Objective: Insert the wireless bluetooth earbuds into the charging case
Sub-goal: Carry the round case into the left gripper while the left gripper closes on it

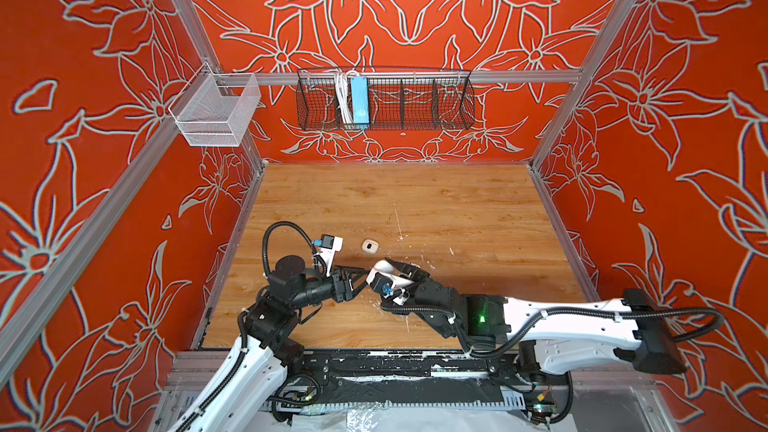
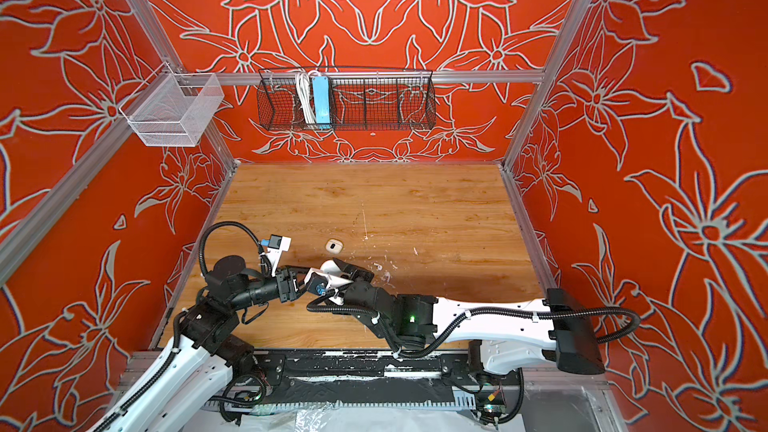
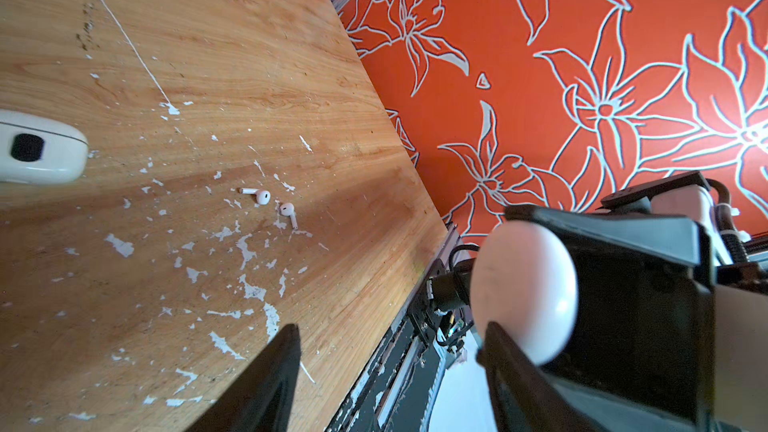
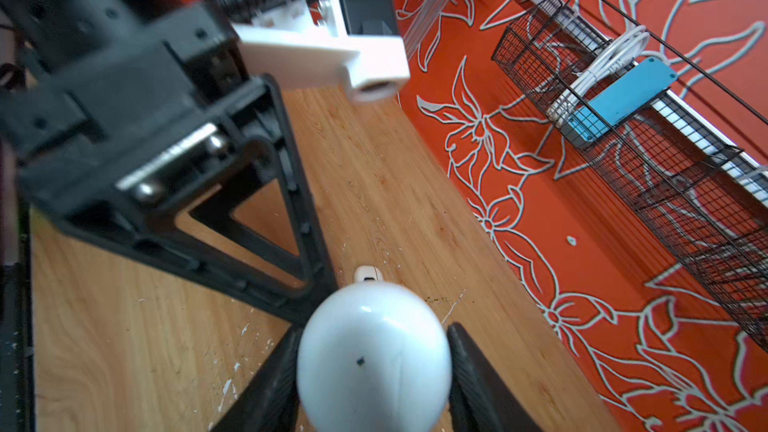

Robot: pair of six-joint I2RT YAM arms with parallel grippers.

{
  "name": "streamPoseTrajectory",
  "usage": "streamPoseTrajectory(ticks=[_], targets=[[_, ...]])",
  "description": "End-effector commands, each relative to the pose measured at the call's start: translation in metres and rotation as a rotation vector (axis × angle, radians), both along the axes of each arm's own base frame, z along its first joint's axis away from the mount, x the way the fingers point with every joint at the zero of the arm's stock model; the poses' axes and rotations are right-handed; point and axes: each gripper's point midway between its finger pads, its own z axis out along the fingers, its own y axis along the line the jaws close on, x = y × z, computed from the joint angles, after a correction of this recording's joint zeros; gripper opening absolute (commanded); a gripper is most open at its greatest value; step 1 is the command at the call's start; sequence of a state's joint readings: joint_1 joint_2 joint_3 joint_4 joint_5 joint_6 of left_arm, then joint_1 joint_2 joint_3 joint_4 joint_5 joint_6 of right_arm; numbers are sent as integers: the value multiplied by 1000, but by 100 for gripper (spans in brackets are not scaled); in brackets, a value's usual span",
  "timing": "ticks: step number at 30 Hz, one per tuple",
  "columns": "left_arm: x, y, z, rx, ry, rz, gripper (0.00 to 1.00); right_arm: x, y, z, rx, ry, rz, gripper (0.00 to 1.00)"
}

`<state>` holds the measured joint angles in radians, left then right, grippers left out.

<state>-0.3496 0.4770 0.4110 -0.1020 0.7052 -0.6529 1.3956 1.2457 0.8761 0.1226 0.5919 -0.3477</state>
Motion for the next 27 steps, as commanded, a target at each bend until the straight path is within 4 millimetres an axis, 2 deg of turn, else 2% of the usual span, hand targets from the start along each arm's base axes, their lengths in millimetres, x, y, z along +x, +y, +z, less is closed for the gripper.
streamPoseTrajectory(ticks=[1,7,13,19,27], targets=[[-7,6,21,-3,-78,23,70,8,-15,4,4,-42,-58,40],[-35,-3,48,-85,-163,-110,70,-2,-11,5,1,-32,16,38],[-36,-10,47,-94,-154,-167,64,-14,-1,12,25,-34,85,37],[-36,-15,45,-94,-162,-194,60,-20,9,10,-1,-38,105,37],[-39,-25,42,-77,-163,-239,51,-19,17,11,-3,-39,103,37]])
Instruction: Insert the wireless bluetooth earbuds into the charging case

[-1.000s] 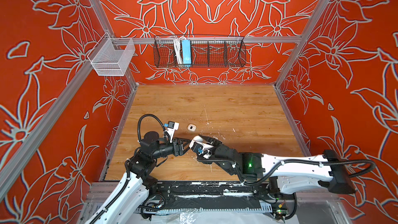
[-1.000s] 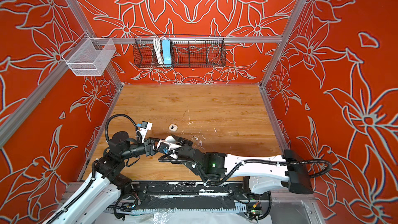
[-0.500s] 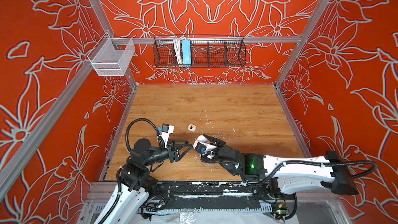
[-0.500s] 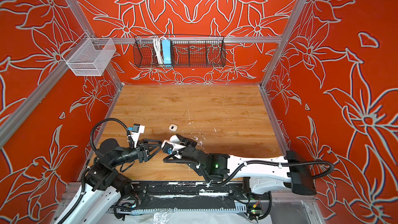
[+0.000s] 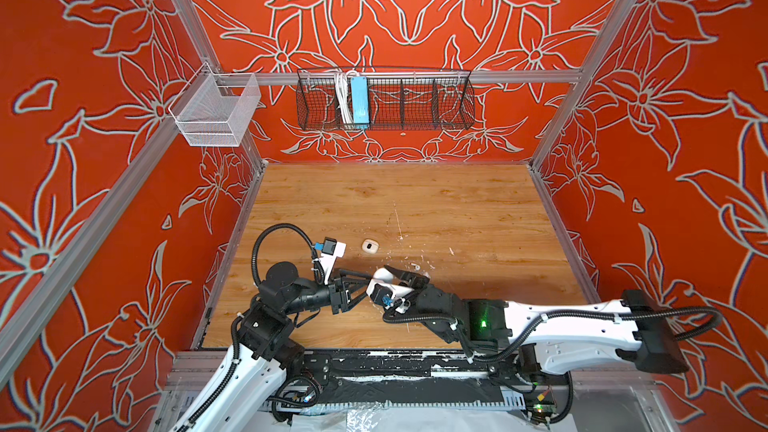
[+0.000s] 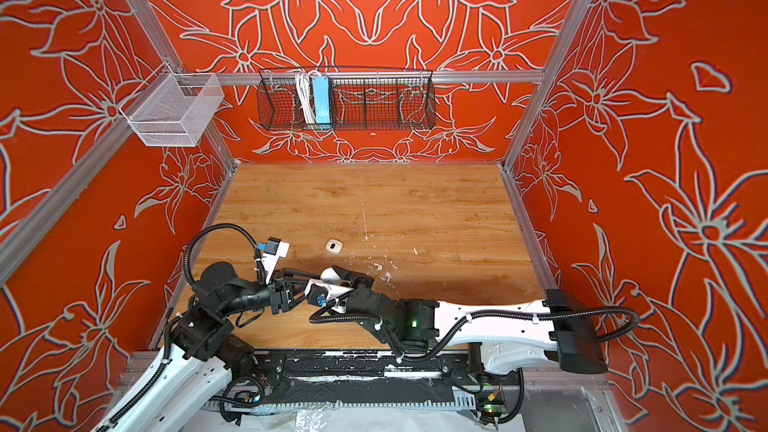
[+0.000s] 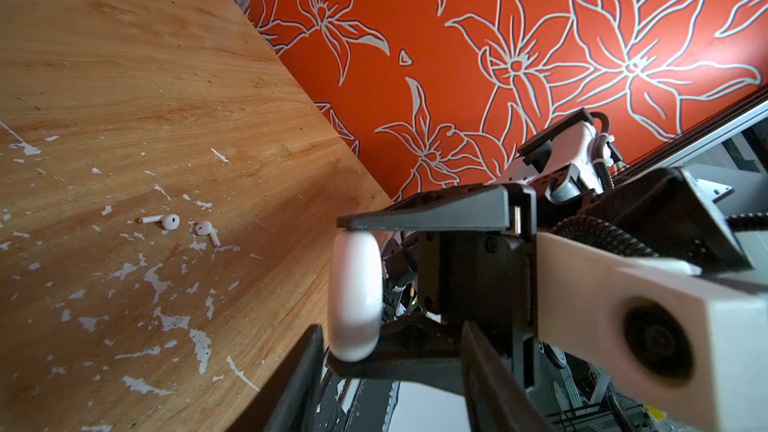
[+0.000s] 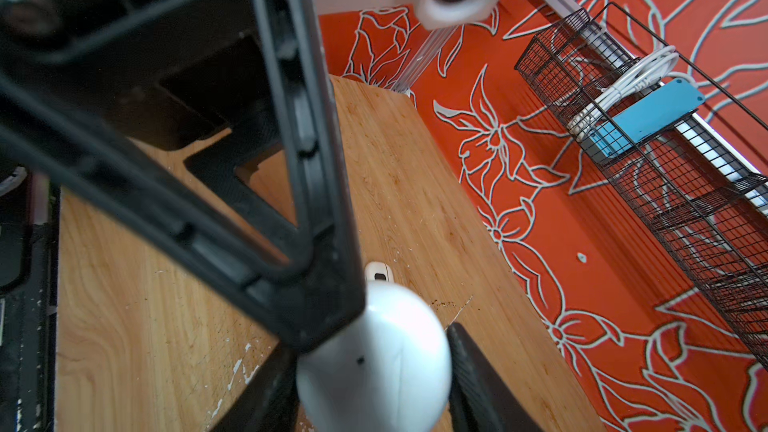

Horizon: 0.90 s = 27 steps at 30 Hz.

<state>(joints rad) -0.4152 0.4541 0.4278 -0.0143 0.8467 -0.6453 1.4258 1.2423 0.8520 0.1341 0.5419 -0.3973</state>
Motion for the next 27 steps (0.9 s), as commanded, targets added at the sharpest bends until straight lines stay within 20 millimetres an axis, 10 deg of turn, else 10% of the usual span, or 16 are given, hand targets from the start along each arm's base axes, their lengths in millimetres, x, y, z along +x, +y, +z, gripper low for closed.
streamPoseTrajectory(ticks=[1,27], targets=[[-4,-5,9,-6,-47,-37,51,-1,9,20,37,-22,9,37],[-4,-16,2,28,-53,-65,0,2,12,28,65,-25,-15,39]])
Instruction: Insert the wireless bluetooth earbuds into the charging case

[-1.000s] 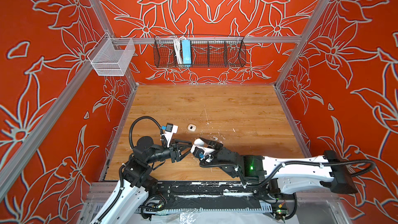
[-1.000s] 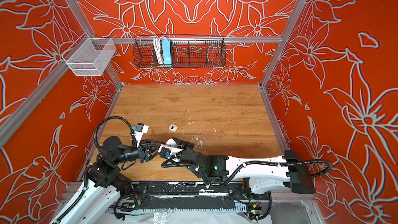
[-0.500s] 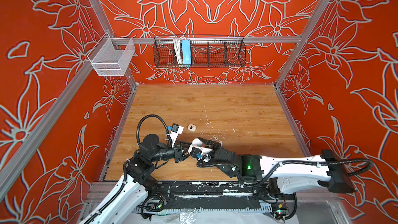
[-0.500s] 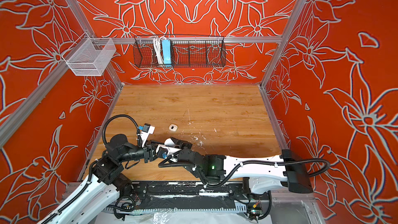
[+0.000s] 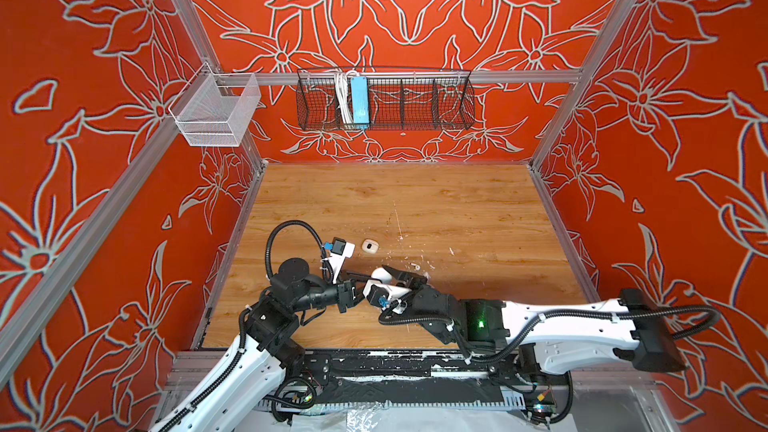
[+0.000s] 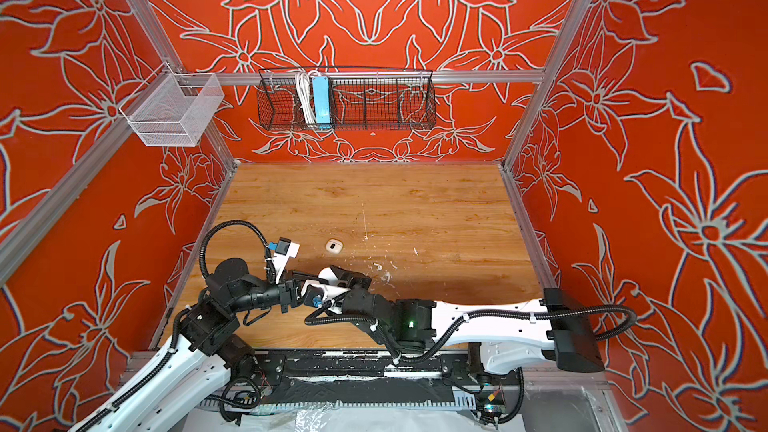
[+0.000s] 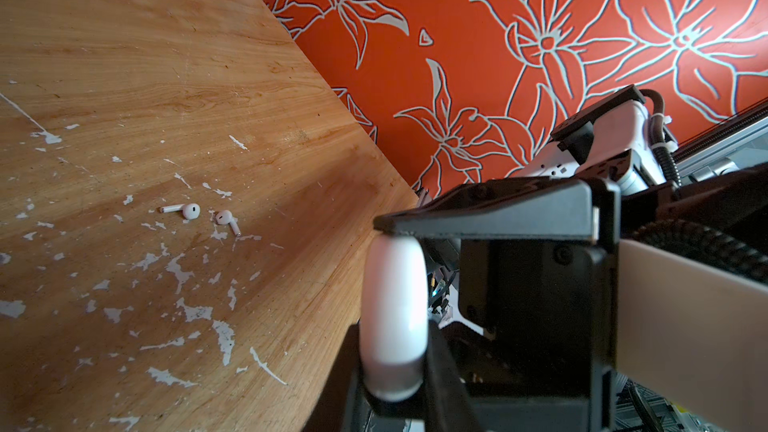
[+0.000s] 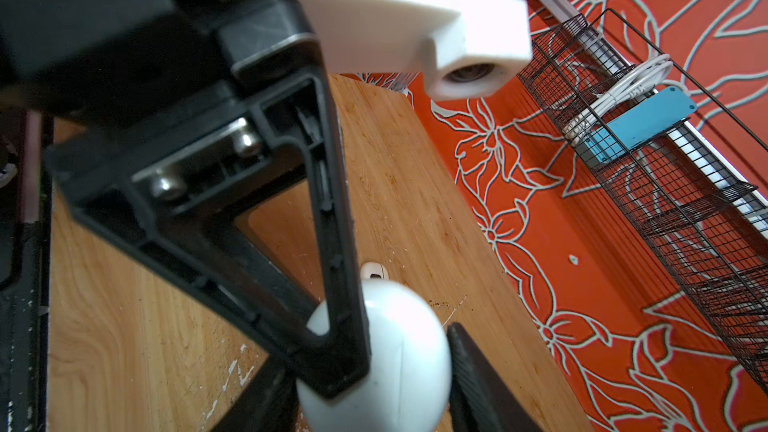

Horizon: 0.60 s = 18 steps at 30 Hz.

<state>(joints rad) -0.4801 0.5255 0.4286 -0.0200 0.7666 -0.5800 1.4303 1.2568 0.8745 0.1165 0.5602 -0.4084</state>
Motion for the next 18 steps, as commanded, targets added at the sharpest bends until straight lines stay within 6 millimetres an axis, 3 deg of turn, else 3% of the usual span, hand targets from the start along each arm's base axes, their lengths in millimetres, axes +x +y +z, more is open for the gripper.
streamPoseTrajectory(ticks=[1,2,4,7,10,18], targets=[[-12,-6,19,-38,-54,-70,0,2,10,27,86,-11,-8,43],[-10,-6,19,-35,-55,-59,0,2,10,26,86,-9,-10,50],[-3,-2,14,-16,-63,-7,0,4,7,25,90,1,-31,76],[16,15,-1,49,-72,161,0,4,-2,21,79,18,-42,90],[25,27,-10,69,-152,253,0,-3,-14,16,86,47,-14,97],[8,36,1,-10,-537,262,0,-30,-24,18,124,155,148,95]])
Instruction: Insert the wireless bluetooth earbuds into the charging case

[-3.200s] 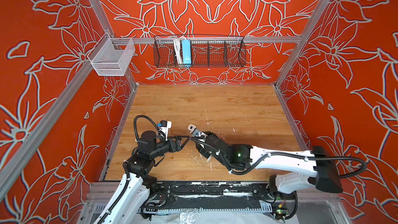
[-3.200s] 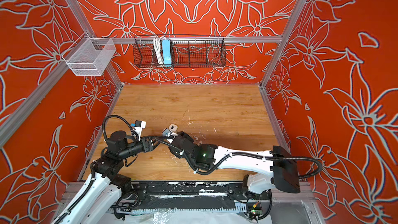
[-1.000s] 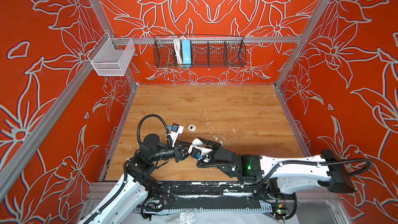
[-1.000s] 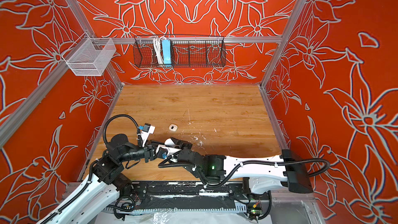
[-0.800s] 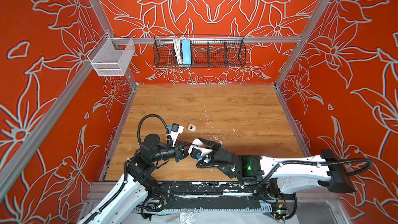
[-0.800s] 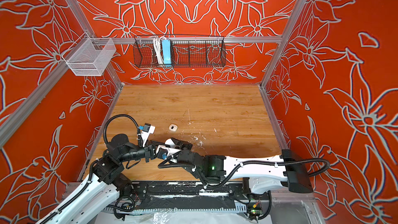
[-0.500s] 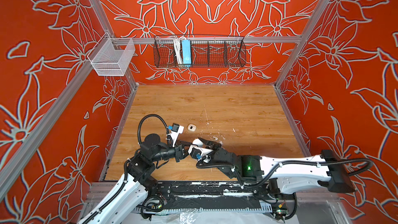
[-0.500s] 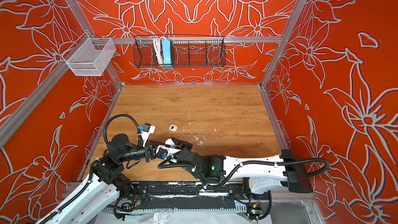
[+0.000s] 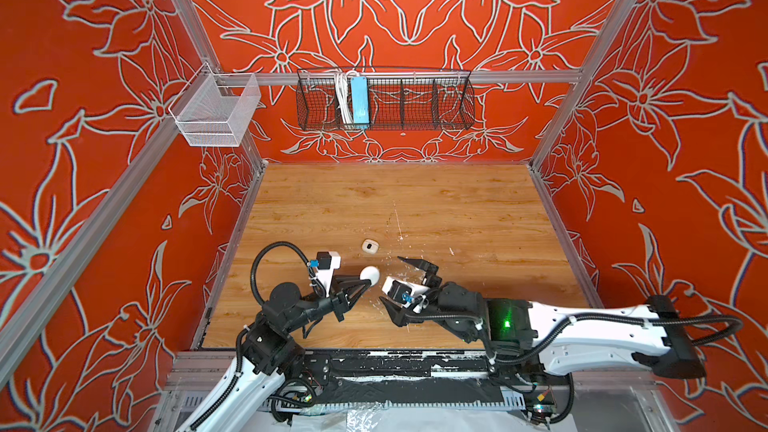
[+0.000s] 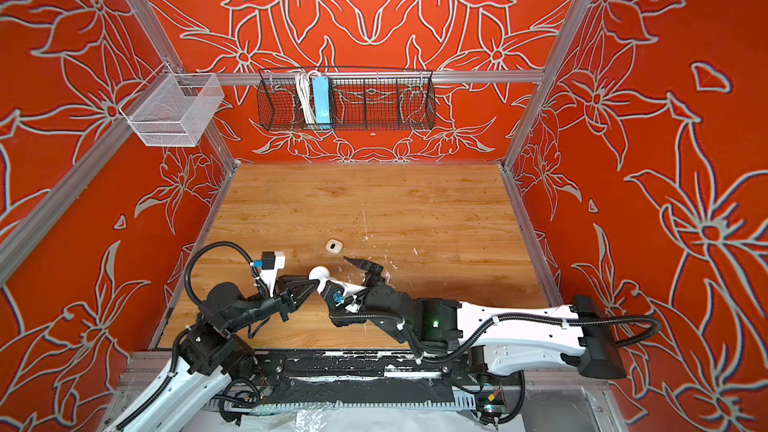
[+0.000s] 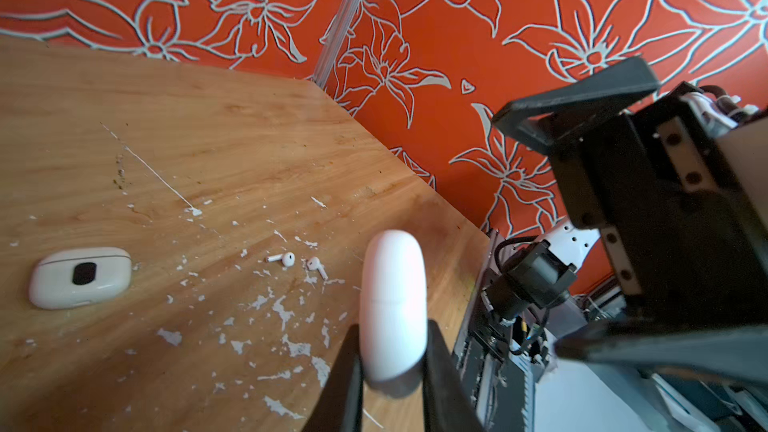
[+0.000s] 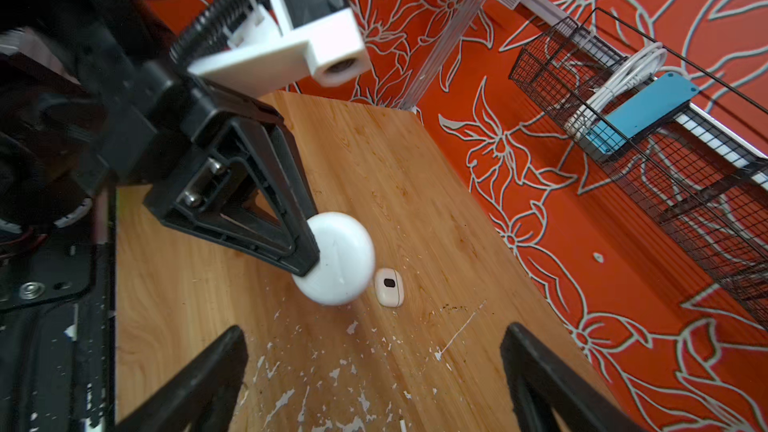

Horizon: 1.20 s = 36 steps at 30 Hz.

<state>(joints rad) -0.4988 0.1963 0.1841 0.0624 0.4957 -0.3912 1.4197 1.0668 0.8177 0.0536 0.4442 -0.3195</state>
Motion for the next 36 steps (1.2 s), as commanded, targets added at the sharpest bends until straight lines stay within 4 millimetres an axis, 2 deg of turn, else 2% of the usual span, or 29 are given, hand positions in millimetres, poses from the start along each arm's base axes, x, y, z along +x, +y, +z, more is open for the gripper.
streamPoseTrajectory(ticks=[1,3,5,13,21,36], targets=[[-10,3,31,-21,-267,-9,0,-15,5,-7,-8,66,87,94],[-23,0,33,-30,-347,-59,0,-15,8,-7,-13,71,94,92],[-25,3,32,-40,-367,-51,0,-15,13,-9,-21,68,99,91],[-34,-12,20,8,-351,-173,0,-6,26,-8,-28,53,87,81],[-44,-14,16,11,-362,-224,0,13,19,-6,2,70,27,66],[-48,-23,12,30,-345,-295,0,36,12,8,65,75,-41,54]])
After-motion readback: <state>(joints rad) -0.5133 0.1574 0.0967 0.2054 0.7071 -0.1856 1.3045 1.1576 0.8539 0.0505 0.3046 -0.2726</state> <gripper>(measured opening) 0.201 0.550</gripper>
